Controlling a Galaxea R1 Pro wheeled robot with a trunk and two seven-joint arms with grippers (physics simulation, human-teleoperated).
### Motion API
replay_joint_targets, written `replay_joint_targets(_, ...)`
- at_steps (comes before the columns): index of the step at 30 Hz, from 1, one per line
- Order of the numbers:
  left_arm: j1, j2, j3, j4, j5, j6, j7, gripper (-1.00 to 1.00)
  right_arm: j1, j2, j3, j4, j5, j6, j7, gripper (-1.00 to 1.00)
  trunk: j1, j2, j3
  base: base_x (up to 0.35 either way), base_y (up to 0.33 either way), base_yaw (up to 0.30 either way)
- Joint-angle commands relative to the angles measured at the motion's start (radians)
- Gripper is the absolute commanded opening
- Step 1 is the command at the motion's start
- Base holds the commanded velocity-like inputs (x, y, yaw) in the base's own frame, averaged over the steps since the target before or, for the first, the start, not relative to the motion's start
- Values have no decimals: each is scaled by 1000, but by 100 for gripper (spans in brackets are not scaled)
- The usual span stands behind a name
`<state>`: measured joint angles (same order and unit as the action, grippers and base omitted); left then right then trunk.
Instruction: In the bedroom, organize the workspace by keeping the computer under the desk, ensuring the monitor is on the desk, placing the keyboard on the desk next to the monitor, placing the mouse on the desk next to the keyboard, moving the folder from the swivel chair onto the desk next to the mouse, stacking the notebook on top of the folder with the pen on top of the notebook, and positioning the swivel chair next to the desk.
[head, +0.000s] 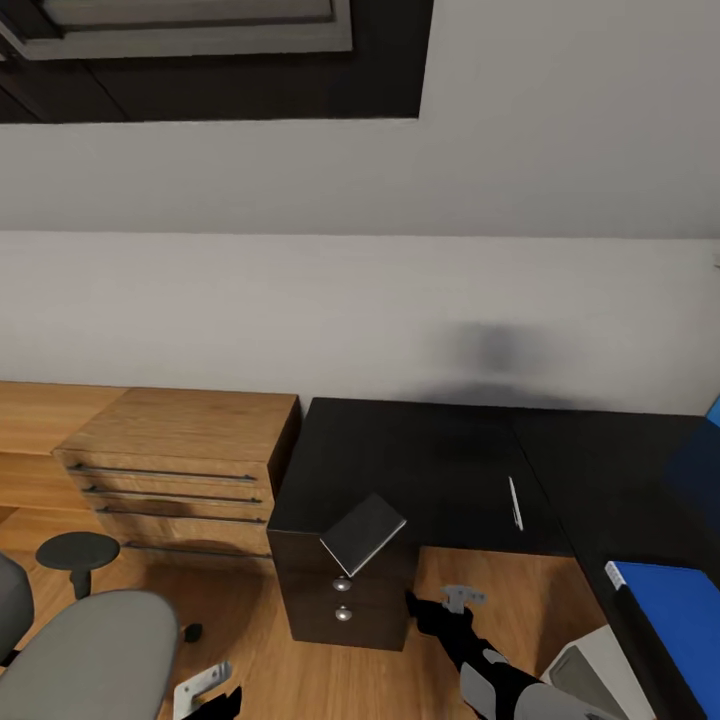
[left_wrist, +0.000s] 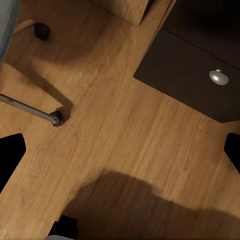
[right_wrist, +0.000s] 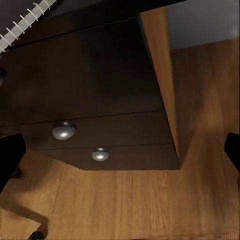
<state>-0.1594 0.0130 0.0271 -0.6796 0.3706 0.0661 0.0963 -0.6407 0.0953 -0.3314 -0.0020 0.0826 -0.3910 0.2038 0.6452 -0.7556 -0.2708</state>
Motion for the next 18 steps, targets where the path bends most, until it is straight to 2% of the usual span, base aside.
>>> replay_joint_targets(1,0,0,0,-1,10,5,4,100,-1,-6,-17,-18,-21,29,7,100,4,-8,-5,0,0,0)
replay_joint_targets(4,0,1,1,0,10,5,5,100,-1,-10,-26,-56,-57,89,22,100,16,-29,-14,0,0,0)
replay_joint_targets(5,0,1,1,1,11,5,5,100,-1,-11,-29,-85,-75,134,38,100,19,-36,-17,0,0,0)
replay_joint_targets(8,0,1,2,1,12,4,4,100,-1,-13,-34,-124,-100,208,65,100,31,-57,-27,0,0,0)
replay_joint_targets(9,0,1,2,1,12,4,4,100,-1,-14,-40,-142,-124,258,79,100,35,-64,-30,0,0,0)
replay_joint_targets(11,0,1,2,1,12,4,4,100,-1,-15,-49,-157,-154,304,93,100,42,-78,-36,0,0,0)
replay_joint_targets(12,0,1,2,1,13,4,4,100,-1,-16,-57,-170,-186,343,111,100,46,-85,-39,0,0,0)
replay_joint_targets(15,0,0,2,2,13,4,4,100,-1,-17,-64,-194,-227,389,153,100,58,-106,-48,0,0,0)
replay_joint_targets(16,0,0,2,2,13,4,4,100,-1,-17,-67,-205,-245,414,188,100,62,-113,-52,0,0,0)
replay_joint_targets(18,0,0,2,2,13,4,4,100,-1,-18,-69,-213,-257,440,223,100,69,-127,-58,0,0,0)
